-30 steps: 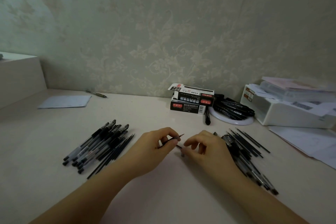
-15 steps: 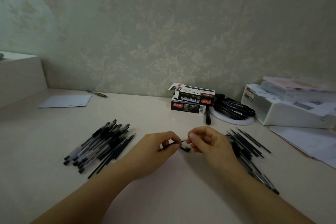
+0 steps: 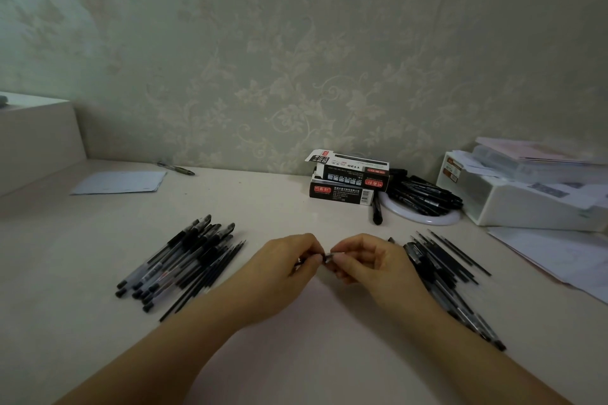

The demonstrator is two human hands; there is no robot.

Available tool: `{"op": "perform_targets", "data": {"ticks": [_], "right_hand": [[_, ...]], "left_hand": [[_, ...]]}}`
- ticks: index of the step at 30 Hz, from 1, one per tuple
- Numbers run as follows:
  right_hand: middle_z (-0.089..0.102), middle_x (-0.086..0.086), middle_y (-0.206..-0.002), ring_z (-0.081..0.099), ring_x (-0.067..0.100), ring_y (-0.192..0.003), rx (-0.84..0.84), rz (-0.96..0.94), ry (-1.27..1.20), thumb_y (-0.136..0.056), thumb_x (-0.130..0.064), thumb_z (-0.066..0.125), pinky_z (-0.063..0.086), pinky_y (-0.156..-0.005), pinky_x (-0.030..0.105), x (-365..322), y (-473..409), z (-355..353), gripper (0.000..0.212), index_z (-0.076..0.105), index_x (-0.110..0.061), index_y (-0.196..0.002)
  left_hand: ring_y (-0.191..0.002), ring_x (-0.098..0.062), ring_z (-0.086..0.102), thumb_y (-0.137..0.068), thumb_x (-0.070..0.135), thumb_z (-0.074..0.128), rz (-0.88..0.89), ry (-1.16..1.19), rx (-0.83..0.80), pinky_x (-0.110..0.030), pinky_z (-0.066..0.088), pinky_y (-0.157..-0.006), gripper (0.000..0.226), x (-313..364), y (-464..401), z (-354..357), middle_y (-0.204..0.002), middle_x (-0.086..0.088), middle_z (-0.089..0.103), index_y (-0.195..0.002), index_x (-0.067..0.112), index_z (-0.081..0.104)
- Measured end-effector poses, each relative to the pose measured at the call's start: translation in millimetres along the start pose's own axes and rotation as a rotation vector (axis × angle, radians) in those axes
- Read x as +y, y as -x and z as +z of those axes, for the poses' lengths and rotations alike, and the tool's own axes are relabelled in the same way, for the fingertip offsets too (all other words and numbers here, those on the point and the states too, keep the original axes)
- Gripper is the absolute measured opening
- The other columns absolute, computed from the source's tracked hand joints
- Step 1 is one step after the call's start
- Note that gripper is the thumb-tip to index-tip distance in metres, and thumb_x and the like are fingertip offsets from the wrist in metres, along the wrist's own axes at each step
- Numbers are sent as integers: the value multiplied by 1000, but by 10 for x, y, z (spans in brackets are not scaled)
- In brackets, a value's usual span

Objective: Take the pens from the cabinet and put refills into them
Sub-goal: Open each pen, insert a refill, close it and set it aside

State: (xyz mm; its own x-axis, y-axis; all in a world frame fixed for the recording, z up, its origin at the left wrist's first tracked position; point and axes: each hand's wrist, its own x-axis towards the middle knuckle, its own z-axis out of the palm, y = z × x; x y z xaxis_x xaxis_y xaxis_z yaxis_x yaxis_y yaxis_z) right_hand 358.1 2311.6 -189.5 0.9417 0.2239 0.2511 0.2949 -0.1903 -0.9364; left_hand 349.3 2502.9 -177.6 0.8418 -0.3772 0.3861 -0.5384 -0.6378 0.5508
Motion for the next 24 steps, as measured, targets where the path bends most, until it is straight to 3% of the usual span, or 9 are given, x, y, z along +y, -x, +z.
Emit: {"op": "perform_targets", "data": {"ticks": [2, 6, 9, 12, 15, 21, 24], "right_hand": [[74, -1, -76, 68, 8, -69, 0, -49, 114, -92, -19, 66, 53, -66, 16, 11, 6, -4, 8, 70, -21, -85], [57, -6, -57, 49, 0, -53, 40, -113, 322, -94, -49, 52, 42, -55, 18, 51, 12, 14, 38, 59, -23, -67], [61, -7, -58, 53, 1, -53, 56, -109, 351, -91, -59, 45, 43, -56, 16, 52, 5, 7, 46, 62, -24, -66], [70, -17, -86, 62, 2, -74, 1, -100, 341, -90, -54, 56, 47, -67, 12, 54, 0, -9, 21, 67, -36, -88], [69, -15, -88, 63, 5, -79, -55, -127, 356, -92, -43, 61, 48, -69, 13, 61, 1, -14, 6, 64, -38, -91], [64, -2, -61, 55, 1, -54, -16, -122, 331, -90, -61, 45, 46, -56, 15, 44, 20, -1, 45, 63, -28, -65], [69, -10, -73, 61, 0, -63, -9, -129, 330, -88, -62, 48, 47, -61, 13, 33, 15, 1, 37, 66, -32, -76]], "left_hand": [[-79, 6, 51, -96, 25, 54, 54, -56, 16, -7, 37, -67, 10, 12, -8, -14, -82, 20, 56, -98, 23, 63], [-82, 1, 50, -93, 27, 58, 133, -93, 51, -8, 37, -70, 6, 32, -6, -26, -88, 17, 56, -97, 24, 62], [-82, 0, 51, -92, 28, 60, 129, -99, 63, -10, 38, -71, 5, 20, -5, -18, -89, 16, 56, -97, 26, 61], [-81, -1, 51, -91, 26, 62, 109, -88, 79, -8, 38, -69, 4, 3, -8, -21, -88, 16, 56, -95, 26, 62], [-82, -1, 52, -92, 27, 61, 111, -92, 78, -7, 37, -69, 5, -1, -11, -28, -89, 16, 57, -96, 25, 62], [-82, -3, 52, -92, 27, 61, 145, -79, 59, -7, 37, -69, 5, 21, -3, -24, -89, 15, 57, -96, 25, 61], [-80, -2, 53, -92, 26, 61, 131, -77, 76, -8, 38, -69, 5, 13, -4, -19, -88, 15, 57, -96, 25, 62]]}}
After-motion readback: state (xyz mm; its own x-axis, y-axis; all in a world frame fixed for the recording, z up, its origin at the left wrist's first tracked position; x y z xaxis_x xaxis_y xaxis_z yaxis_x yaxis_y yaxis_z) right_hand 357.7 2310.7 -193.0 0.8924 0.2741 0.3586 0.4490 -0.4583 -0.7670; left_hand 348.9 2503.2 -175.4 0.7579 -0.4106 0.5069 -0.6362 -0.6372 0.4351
